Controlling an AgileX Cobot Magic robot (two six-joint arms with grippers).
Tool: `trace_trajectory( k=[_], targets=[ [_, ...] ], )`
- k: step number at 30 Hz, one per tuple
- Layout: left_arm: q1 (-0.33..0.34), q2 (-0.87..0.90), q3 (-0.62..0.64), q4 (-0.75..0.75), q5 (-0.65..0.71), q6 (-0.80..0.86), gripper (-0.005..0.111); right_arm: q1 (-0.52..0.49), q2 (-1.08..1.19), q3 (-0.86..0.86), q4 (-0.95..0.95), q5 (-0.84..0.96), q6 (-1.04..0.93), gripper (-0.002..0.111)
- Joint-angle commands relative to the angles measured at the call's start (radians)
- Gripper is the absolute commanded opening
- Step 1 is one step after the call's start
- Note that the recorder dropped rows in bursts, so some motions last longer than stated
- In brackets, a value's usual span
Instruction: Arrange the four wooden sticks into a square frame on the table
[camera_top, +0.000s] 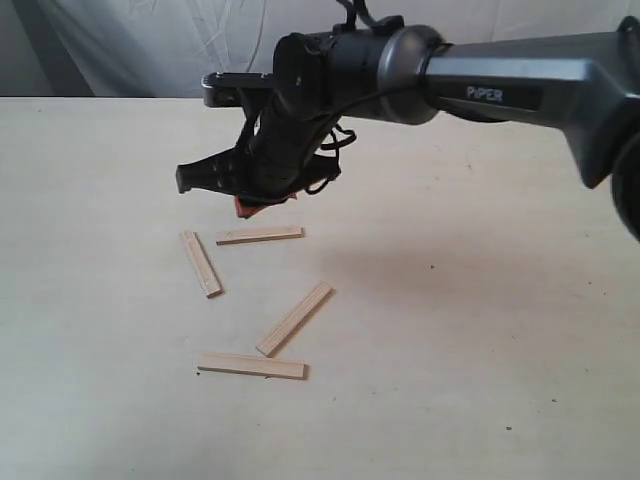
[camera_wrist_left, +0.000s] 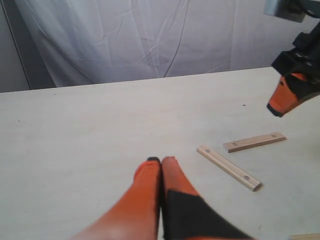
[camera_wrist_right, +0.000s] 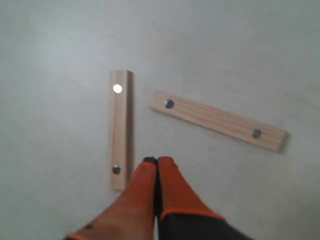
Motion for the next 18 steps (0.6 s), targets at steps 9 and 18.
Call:
trace_trajectory(
  k=[9, 18],
  targets=[
    [-0.003, -0.004, 0.003, -0.006, -0.014, -0.004, 0.0, -0.002, -0.276, 0.414, -0.093, -0.074, 0.179, -0.001],
    [-0.003, -0.004, 0.003, -0.006, -0.014, -0.004, 0.0, 0.006, -0.275, 0.487, -0.049, -0.098, 0.253, -0.001]
  ],
)
